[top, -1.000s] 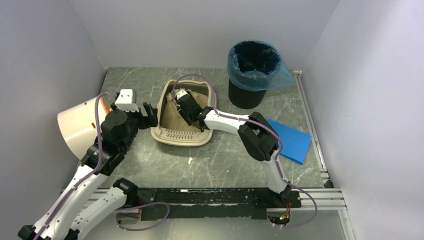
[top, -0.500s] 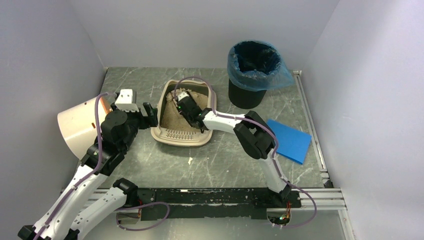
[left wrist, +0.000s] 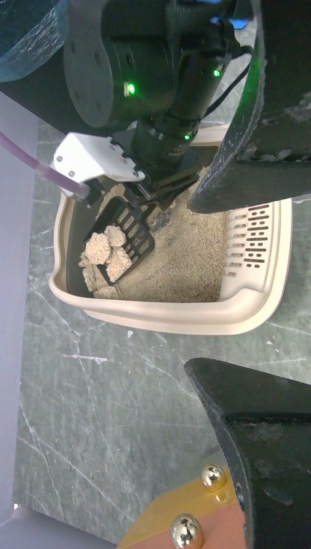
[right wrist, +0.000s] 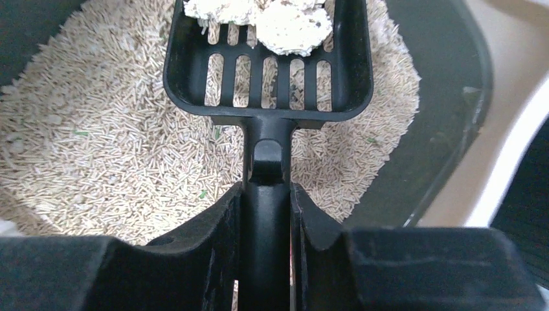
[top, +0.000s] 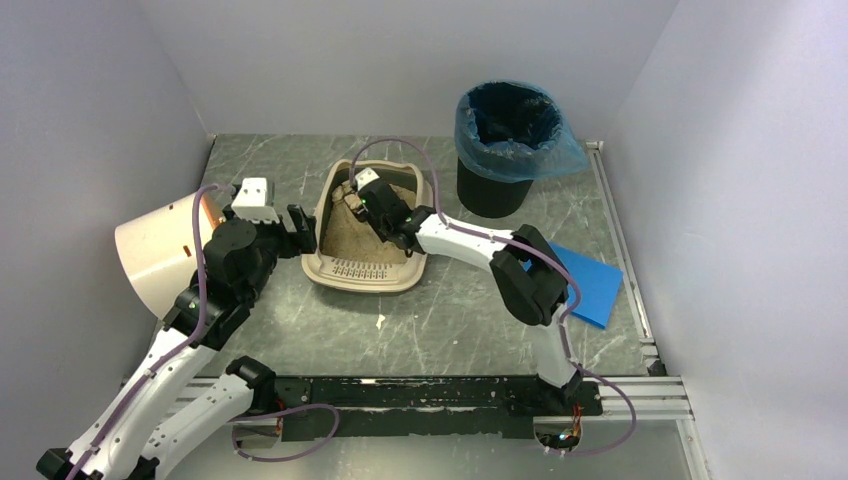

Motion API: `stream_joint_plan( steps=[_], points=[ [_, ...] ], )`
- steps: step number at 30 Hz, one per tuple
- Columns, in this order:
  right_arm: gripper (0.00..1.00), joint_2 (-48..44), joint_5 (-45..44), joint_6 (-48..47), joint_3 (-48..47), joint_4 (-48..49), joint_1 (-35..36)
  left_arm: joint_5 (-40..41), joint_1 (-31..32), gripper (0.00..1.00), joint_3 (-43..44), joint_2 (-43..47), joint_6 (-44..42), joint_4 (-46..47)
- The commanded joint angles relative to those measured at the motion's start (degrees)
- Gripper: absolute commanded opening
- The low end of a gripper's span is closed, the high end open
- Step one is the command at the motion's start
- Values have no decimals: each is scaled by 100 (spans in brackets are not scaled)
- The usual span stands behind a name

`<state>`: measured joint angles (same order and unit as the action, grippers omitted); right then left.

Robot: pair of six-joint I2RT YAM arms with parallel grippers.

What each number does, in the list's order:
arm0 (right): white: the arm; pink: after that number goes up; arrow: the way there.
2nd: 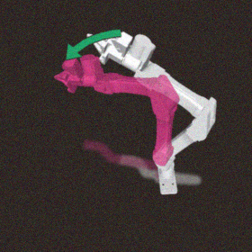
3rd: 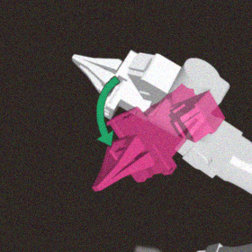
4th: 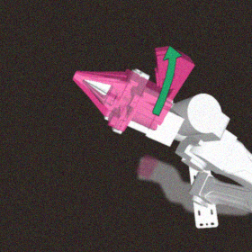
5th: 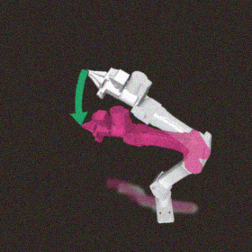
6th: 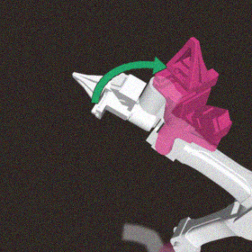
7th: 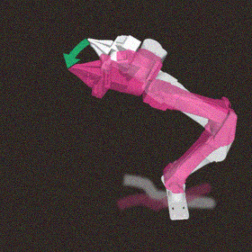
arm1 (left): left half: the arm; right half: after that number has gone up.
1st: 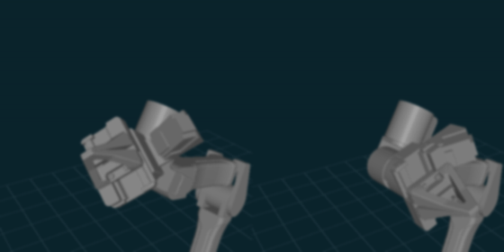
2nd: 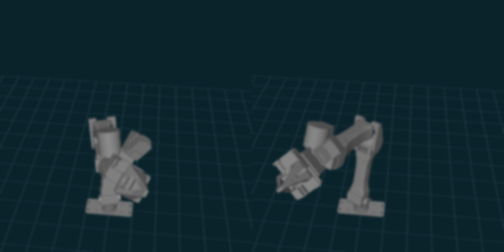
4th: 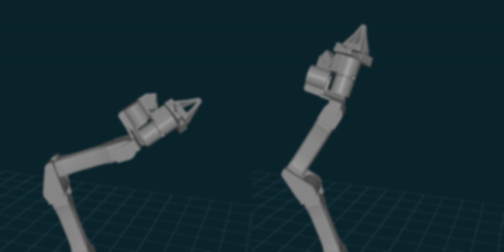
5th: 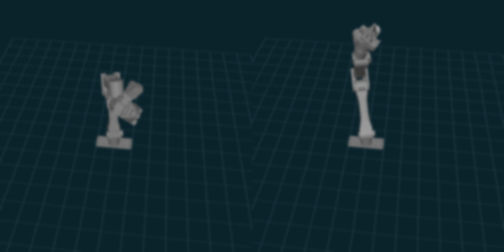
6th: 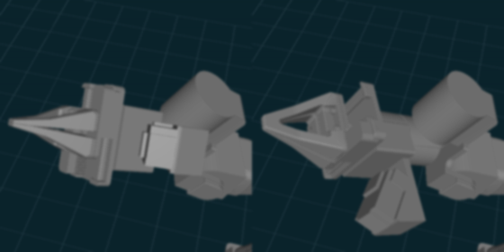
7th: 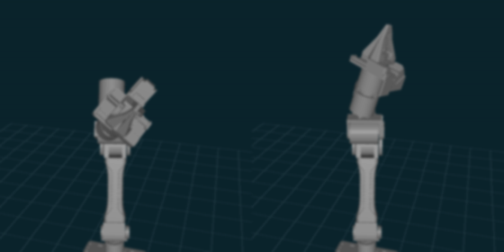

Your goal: Clean the litter box

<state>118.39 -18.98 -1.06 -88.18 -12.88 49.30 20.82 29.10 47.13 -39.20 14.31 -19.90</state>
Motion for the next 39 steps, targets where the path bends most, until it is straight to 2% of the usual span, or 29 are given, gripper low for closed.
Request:
stream_joint_plan(
  steps=[1,3,13,16,19,23,25,27,32,34,39],
  points=[
    [3,-392,37,-73,18,-8,8,41,34,87,-11,20,-63,12],
    [0,-497,31,-72,74,-63,17,59,34,86,-11,29,-60,0],
    [0,-1477,0,-79,1375,465,157,133,34,87,-11,69,-41,-39],
    [0,-1872,249,-14,1851,870,338,143,34,87,-11,78,-40,-29],
    [0,-2126,-509,-87,2213,1250,607,144,32,87,-4,50,-45,-18],
    [0,-2591,-226,-75,2927,2209,462,107,34,87,-11,31,-38,-26],
    [0,-2456,-44,-60,2816,2030,543,100,34,87,-11,33,-47,-11],
    [0,-2352,-258,-91,2733,1930,652,126,34,87,0,25,-29,-37],
    [0,-2563,-250,-219,3068,2379,719,121,34,87,-37,69,-31,-10],
    [0,-2380,-733,-323,2927,2178,892,104,30,87,-23,34,-37,-5],
    [0,-2583,-654,-198,3155,2351,646,94,34,87,-6,-7,-33,-28]
  ],
)
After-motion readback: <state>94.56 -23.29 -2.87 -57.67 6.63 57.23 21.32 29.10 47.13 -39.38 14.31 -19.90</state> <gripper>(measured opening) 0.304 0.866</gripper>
